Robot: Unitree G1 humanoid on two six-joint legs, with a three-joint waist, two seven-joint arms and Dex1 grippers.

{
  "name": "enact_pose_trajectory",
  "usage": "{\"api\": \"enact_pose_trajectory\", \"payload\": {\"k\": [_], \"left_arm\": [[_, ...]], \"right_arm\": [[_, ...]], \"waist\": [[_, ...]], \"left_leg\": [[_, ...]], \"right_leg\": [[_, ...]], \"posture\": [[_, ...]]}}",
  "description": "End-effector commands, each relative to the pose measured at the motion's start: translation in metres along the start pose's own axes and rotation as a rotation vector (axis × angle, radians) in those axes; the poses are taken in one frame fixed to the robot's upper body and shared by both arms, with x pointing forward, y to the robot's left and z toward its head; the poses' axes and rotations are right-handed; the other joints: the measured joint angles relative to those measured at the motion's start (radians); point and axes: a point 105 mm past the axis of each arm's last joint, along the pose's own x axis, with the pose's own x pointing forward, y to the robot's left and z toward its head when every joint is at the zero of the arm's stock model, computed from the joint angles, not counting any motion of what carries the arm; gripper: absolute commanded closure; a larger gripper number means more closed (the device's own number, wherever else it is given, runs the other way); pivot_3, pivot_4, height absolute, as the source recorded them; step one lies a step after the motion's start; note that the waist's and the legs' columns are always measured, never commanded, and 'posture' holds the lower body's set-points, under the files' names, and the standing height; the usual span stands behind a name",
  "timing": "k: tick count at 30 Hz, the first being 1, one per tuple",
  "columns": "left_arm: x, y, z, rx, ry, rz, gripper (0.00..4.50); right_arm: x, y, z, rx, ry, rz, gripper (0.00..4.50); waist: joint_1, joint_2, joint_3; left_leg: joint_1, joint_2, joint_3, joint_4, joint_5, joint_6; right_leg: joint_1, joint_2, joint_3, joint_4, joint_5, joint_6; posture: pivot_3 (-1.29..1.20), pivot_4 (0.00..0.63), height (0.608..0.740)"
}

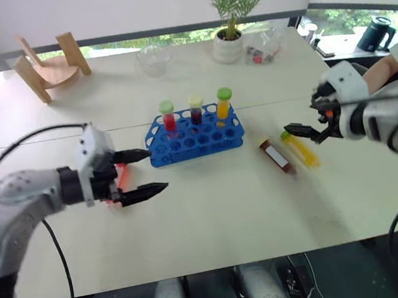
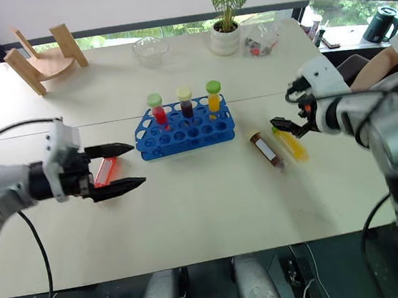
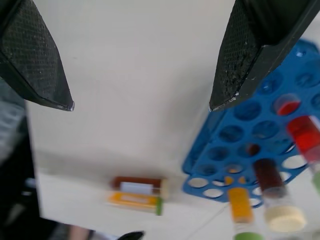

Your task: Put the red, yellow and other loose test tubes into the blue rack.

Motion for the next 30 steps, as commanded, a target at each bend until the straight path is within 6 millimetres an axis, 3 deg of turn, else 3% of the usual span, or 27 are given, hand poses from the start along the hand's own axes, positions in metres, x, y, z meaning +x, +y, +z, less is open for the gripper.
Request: {"api": "enact_pose_trajectory", "payload": {"k": [1,9,12,17,19,20,23,24,27,30], "left_arm": [[-0.002,-0.004,0.007,0.019,0.005,-0.085,0.05],[0.001,0.004,0.007,0.063,-0.003,-0.060,0.05],[-0.001,0.006,0.008,0.071,-0.006,-0.035,0.00],[-0.004,0.004,0.005,0.075,0.005,-0.021,0.00],[-0.006,0.003,0.005,0.072,0.006,-0.017,0.00],[-0.007,0.003,0.004,0.070,0.007,-0.011,0.00],[-0.010,0.004,0.005,0.067,-0.006,0.019,0.00],[-0.011,0.005,0.005,0.062,-0.014,0.031,0.00],[-0.010,0.006,0.006,0.051,-0.033,0.052,0.00],[-0.007,0.006,0.007,0.042,-0.052,0.064,0.00]], "right_arm": [[0.013,-0.006,-0.012,0.026,0.160,0.025,0.00],[0.042,-0.011,-0.030,0.028,0.297,0.095,0.00],[0.052,-0.011,-0.036,0.014,0.325,0.118,0.91],[0.057,-0.011,-0.036,0.003,0.332,0.145,3.50],[0.057,-0.012,-0.032,0.012,0.321,0.146,3.71],[0.055,-0.015,-0.028,0.006,0.303,0.137,3.71],[0.038,-0.015,0.018,0.030,0.108,0.151,3.71],[0.031,-0.008,0.040,0.023,-0.021,0.176,3.71],[0.013,0.020,0.079,0.049,-0.342,0.279,3.71],[-0.001,0.049,0.095,0.085,-0.652,0.366,3.71]], "waist": [[0.000,0.000,0.000],[0.000,0.002,0.001],[-0.001,0.002,0.001],[-0.001,0.001,0.001],[-0.001,0.001,0.001],[-0.001,0.001,0.001],[-0.001,0.003,0.002],[0.000,0.005,0.003],[-0.002,0.004,0.003],[0.002,0.002,0.002]], "left_leg": [[0.000,0.000,0.000,0.000,-0.001,0.001],[-0.015,0.000,0.000,0.001,-0.001,0.002],[-0.015,0.000,0.000,0.002,-0.001,0.002],[-0.014,0.000,0.000,0.003,-0.001,0.002],[-0.014,0.000,0.000,0.003,-0.001,0.002],[-0.014,0.000,0.000,0.003,-0.001,0.001],[-0.014,0.000,0.000,0.004,0.000,0.001],[-0.014,0.000,0.000,0.004,0.000,0.001],[-0.014,0.000,-0.001,0.003,0.000,0.001],[-0.014,0.001,-0.006,0.002,0.000,0.001]], "right_leg": [[-0.001,0.000,0.000,0.000,0.000,0.000],[-0.015,0.000,-0.001,0.002,0.002,0.005],[-0.015,0.000,-0.001,0.003,0.002,0.005],[-0.014,0.000,-0.001,0.005,0.002,0.005],[-0.014,0.000,-0.001,0.005,0.002,0.005],[-0.014,0.000,-0.001,0.005,0.002,0.005],[-0.014,0.000,-0.001,0.006,0.002,0.005],[-0.014,0.000,-0.001,0.006,0.002,0.005],[-0.015,0.001,-0.001,0.009,0.002,0.005],[-0.015,0.002,-0.004,0.011,0.002,0.004]], "posture": [[0.00,0.150,0.740],[0.00,0.150,0.740],[0.00,0.150,0.740],[0.00,0.150,0.740],[0.00,0.150,0.740],[0.00,0.150,0.740],[0.00,0.150,0.740],[0.00,0.150,0.740],[0.00,0.150,0.740],[0.00,0.150,0.740]]}}
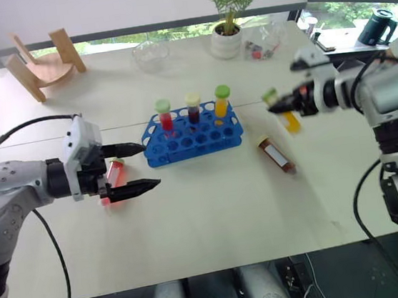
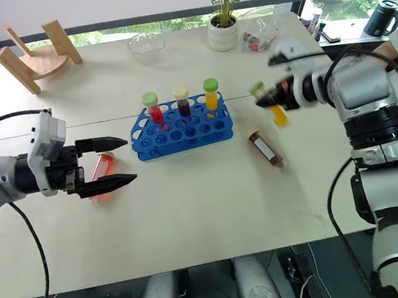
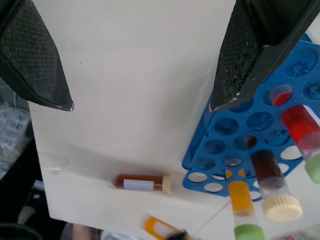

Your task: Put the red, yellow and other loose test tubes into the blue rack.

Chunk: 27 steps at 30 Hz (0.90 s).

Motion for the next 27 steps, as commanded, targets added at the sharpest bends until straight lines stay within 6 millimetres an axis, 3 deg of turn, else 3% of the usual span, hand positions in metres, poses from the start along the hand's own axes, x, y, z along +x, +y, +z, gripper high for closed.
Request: {"api": "enact_pose_trajectory", "payload": {"k": [1,5,8,15,27], "left_arm": [[0.000,-0.001,0.009,0.019,-0.039,0.023,0.00],[0.004,-0.001,0.010,0.009,-0.052,0.031,0.00],[0.008,-0.002,0.012,0.006,-0.060,0.029,0.00],[0.010,-0.006,0.015,0.013,-0.053,0.023,0.00],[0.009,-0.007,0.017,0.026,-0.048,0.039,0.00]], "right_arm": [[-0.006,0.032,0.020,-0.003,-0.353,0.081,3.71],[0.004,0.057,0.013,0.032,-0.591,0.106,3.71],[0.017,0.064,0.004,0.034,-0.676,0.084,3.71],[0.043,0.063,-0.016,0.013,-0.691,0.041,3.71],[0.055,0.053,-0.042,0.021,-0.645,0.006,3.71]], "waist": [[0.003,0.000,0.000],[0.002,0.001,0.001],[-0.001,0.001,0.001],[-0.004,0.001,0.001],[-0.004,0.001,0.001]], "left_leg": [[0.000,0.000,-0.001,0.001,0.000,0.000],[0.000,-0.001,0.001,0.003,0.002,-0.004],[0.001,-0.002,0.001,0.005,0.003,-0.005],[0.010,-0.001,0.002,0.002,0.004,-0.006],[0.011,-0.001,0.002,0.001,0.004,-0.006]], "right_leg": [[0.000,0.000,-0.001,0.001,0.000,0.000],[0.001,-0.003,0.000,0.002,0.001,0.002],[0.002,-0.002,0.001,0.003,0.002,0.003],[0.008,-0.001,0.001,0.005,0.001,0.002],[0.008,-0.001,0.002,0.006,0.001,0.001]], "posture": [[0.00,0.150,0.740],[0.00,0.150,0.740],[0.00,0.150,0.740],[0.00,0.150,0.740],[0.00,0.150,0.740]]}}
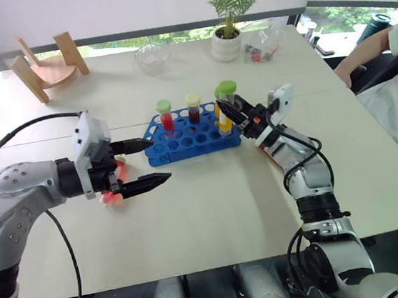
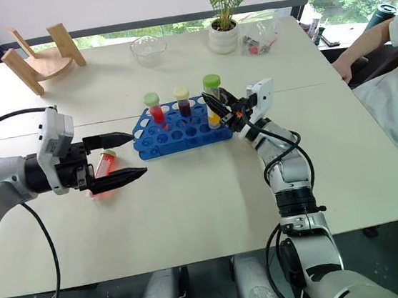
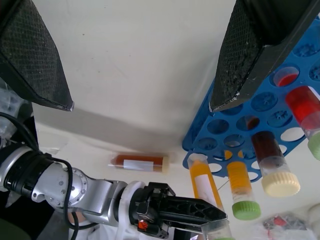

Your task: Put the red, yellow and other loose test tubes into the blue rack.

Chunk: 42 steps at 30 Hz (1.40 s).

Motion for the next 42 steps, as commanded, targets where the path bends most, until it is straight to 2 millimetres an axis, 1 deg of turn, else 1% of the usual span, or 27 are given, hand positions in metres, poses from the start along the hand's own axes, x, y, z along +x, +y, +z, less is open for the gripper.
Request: {"api": "enact_pose_trajectory", "payload": {"k": [1,13,19,23,25,26,30,31,32,34,36,37,39,42], "left_arm": [[-0.002,-0.002,0.010,0.044,-0.013,0.003,0.00],[-0.001,-0.002,0.012,0.056,-0.012,0.004,0.00],[-0.001,-0.002,0.013,0.060,-0.012,0.004,0.00],[0.000,-0.001,0.014,0.062,-0.015,0.003,0.00],[0.001,0.000,0.014,0.063,-0.014,0.003,0.00],[0.001,0.000,0.015,0.063,-0.014,0.003,0.00],[0.002,0.000,0.014,0.063,-0.016,0.005,0.00],[0.002,0.000,0.014,0.063,-0.017,0.005,0.00],[0.003,-0.001,0.013,0.059,-0.021,0.005,0.00],[0.005,-0.001,0.010,0.056,-0.025,0.004,0.00],[0.007,-0.001,0.008,0.056,-0.031,0.001,0.00],[0.008,-0.001,0.007,0.056,-0.034,-0.001,0.00],[0.011,0.000,0.007,0.059,-0.041,-0.002,0.00],[0.015,0.001,0.006,0.061,-0.052,-0.002,0.00]], "right_arm": [[0.001,0.001,0.004,-0.019,-0.030,0.006,3.71],[0.000,-0.011,-0.011,-0.027,-0.011,-0.037,3.71],[0.001,-0.011,-0.017,-0.033,-0.004,-0.040,3.71],[0.002,-0.006,-0.024,-0.053,0.011,-0.026,3.71],[-0.001,-0.002,-0.026,-0.060,0.023,-0.011,2.68],[-0.003,-0.001,-0.026,-0.062,0.025,-0.007,2.33],[-0.017,0.000,-0.020,-0.133,0.078,0.004,0.29],[-0.020,0.001,-0.018,-0.145,0.094,0.009,0.07],[-0.032,-0.001,-0.007,-0.192,0.157,0.043,0.07],[-0.057,-0.008,0.013,-0.280,0.341,0.084,0.07],[-0.068,-0.020,0.026,-0.270,0.492,0.055,0.07],[-0.072,-0.024,0.030,-0.227,0.559,0.033,0.07],[-0.081,-0.032,0.028,-0.167,0.761,-0.012,0.07],[-0.086,-0.029,0.025,-0.078,0.929,0.010,0.07]], "waist": [[0.000,0.000,0.000],[-0.010,0.000,0.000],[-0.014,0.000,0.000],[-0.019,0.000,0.000],[-0.022,0.000,0.000],[-0.022,0.000,0.000],[-0.020,0.000,0.000],[-0.020,0.000,0.000],[-0.018,0.001,0.000],[-0.007,0.003,0.002],[0.001,0.003,0.002],[-0.001,0.003,0.003],[-0.009,0.003,0.002],[-0.013,0.002,0.002]], "left_leg": [[0.000,0.000,0.000,0.000,0.000,0.000],[0.003,0.000,0.000,0.000,0.000,0.000],[0.003,0.000,0.000,0.000,0.000,0.000],[0.003,0.000,0.000,0.000,0.000,0.000],[0.003,0.000,0.000,0.000,0.000,0.000],[0.003,0.000,0.000,0.000,0.000,0.000],[0.003,0.000,-0.001,-0.001,0.000,0.000],[0.003,0.000,-0.001,0.000,0.000,0.000],[0.003,0.000,0.000,0.000,0.000,0.000],[0.002,-0.001,0.000,0.000,0.000,0.000],[0.002,-0.002,0.001,0.001,0.000,0.000],[0.002,-0.001,0.000,0.001,0.000,0.000],[0.004,0.000,0.001,0.001,0.000,0.000],[0.005,0.000,-0.001,0.000,0.000,0.001]], "right_leg": [[0.000,0.000,0.000,0.000,0.000,0.000],[0.003,0.000,0.000,0.000,0.000,0.000],[0.003,0.000,0.000,0.000,0.000,0.000],[0.004,0.000,0.000,0.000,0.000,0.000],[0.004,0.000,0.000,0.000,0.000,0.000],[0.004,0.000,0.000,0.000,0.000,0.000],[0.004,0.000,0.000,0.000,0.000,0.000],[0.004,0.000,0.000,0.000,0.000,0.000],[0.004,0.000,0.000,0.000,0.000,0.000],[0.004,-0.001,0.000,0.000,0.000,0.000],[0.003,-0.002,0.001,0.000,0.000,0.000],[0.003,-0.001,0.001,0.000,0.000,0.000],[0.004,0.001,0.002,0.000,0.000,0.000],[0.004,0.002,0.002,0.000,0.000,-0.002]], "posture": [[0.00,0.150,0.740],[0.00,0.150,0.740],[0.00,0.150,0.740],[0.00,0.150,0.740],[0.00,0.150,0.740],[0.00,0.150,0.740],[0.00,0.150,0.740],[0.00,0.150,0.740],[0.00,0.150,0.740],[0.00,0.150,0.740],[0.00,0.150,0.740],[0.00,0.150,0.740],[0.00,0.150,0.740],[0.00,0.150,0.740]]}}
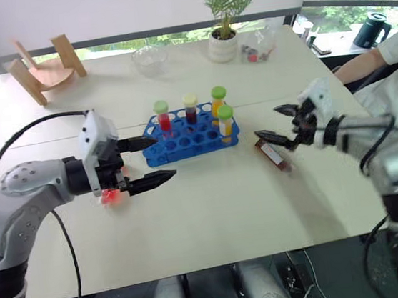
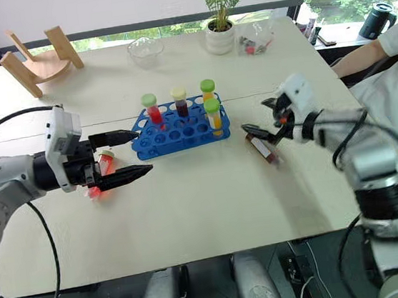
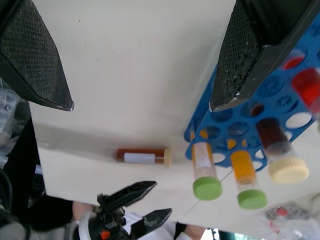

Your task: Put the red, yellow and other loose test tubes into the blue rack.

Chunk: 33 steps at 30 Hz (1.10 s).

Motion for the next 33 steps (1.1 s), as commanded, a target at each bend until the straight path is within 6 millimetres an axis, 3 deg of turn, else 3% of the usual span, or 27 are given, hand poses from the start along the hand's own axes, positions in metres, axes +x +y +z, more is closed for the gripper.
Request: {"api": "enact_pose_trajectory", "payload": {"k": [1,11,14,19,21,23,27,29,33], "left_arm": [[0.002,0.003,0.006,0.042,-0.022,0.012,0.00],[0.000,0.000,0.002,0.046,-0.022,0.037,0.00],[-0.001,-0.001,0.002,0.045,-0.020,0.051,0.00],[-0.003,-0.001,0.001,0.044,-0.017,0.061,0.00],[-0.004,-0.001,0.001,0.045,-0.016,0.065,0.00],[-0.005,-0.001,0.001,0.046,-0.013,0.071,0.00],[-0.012,0.002,0.001,0.041,-0.005,0.092,0.00],[-0.016,0.005,0.002,0.029,0.000,0.106,0.00],[-0.022,0.009,0.001,0.020,0.023,0.113,0.00]], "right_arm": [[0.004,0.016,-0.011,0.084,0.190,0.112,0.07],[0.043,0.008,-0.040,0.083,0.398,0.104,0.07],[0.049,0.008,-0.044,0.057,0.410,0.120,0.91],[0.051,0.014,-0.036,0.007,0.382,0.163,3.48],[0.044,0.020,-0.028,-0.016,0.344,0.195,3.65],[0.032,0.031,-0.015,-0.092,0.267,0.244,3.65],[0.002,0.087,0.005,-0.176,0.030,0.479,3.65],[0.009,0.114,0.023,-0.162,-0.224,0.506,3.65],[0.039,0.127,0.053,-0.052,-0.566,0.365,3.65]], "waist": [[-0.003,0.000,0.000],[-0.008,-0.002,0.001],[-0.009,-0.003,0.001],[-0.010,-0.004,0.001],[-0.009,-0.003,0.001],[-0.007,-0.003,0.001],[0.004,-0.004,0.001],[0.000,-0.007,-0.001],[-0.012,-0.007,0.000]], "left_leg": [[0.000,0.000,0.000,0.000,0.000,0.000],[-0.003,-0.001,0.002,0.000,0.000,0.001],[-0.003,-0.001,0.002,0.000,0.000,0.001],[-0.003,-0.001,0.002,0.001,0.000,0.001],[-0.003,0.000,0.002,0.000,0.000,0.001],[-0.003,0.000,0.001,0.000,0.000,0.001],[-0.005,-0.001,0.001,-0.001,-0.001,0.001],[-0.005,0.000,0.000,-0.001,-0.001,0.001],[-0.002,0.000,0.001,0.000,0.000,0.000]], "right_leg": [[0.000,0.000,0.000,0.000,0.000,0.000],[-0.002,-0.002,0.000,-0.001,0.000,0.001],[-0.002,-0.002,0.000,-0.001,0.000,0.001],[-0.002,-0.002,0.000,-0.001,0.000,0.001],[-0.002,-0.002,0.000,-0.001,0.000,0.001],[-0.002,-0.002,0.000,0.000,0.000,0.001],[-0.004,-0.002,-0.001,-0.001,-0.001,0.002],[-0.003,-0.002,-0.001,-0.001,-0.001,0.002],[-0.002,-0.001,0.000,0.000,0.000,0.001]], "posture": [[0.00,0.150,0.740],[0.00,0.150,0.740],[0.00,0.150,0.740],[0.00,0.150,0.740],[0.00,0.150,0.740],[0.00,0.150,0.740],[0.00,0.150,0.740],[0.00,0.150,0.740],[0.00,0.150,0.740]]}}
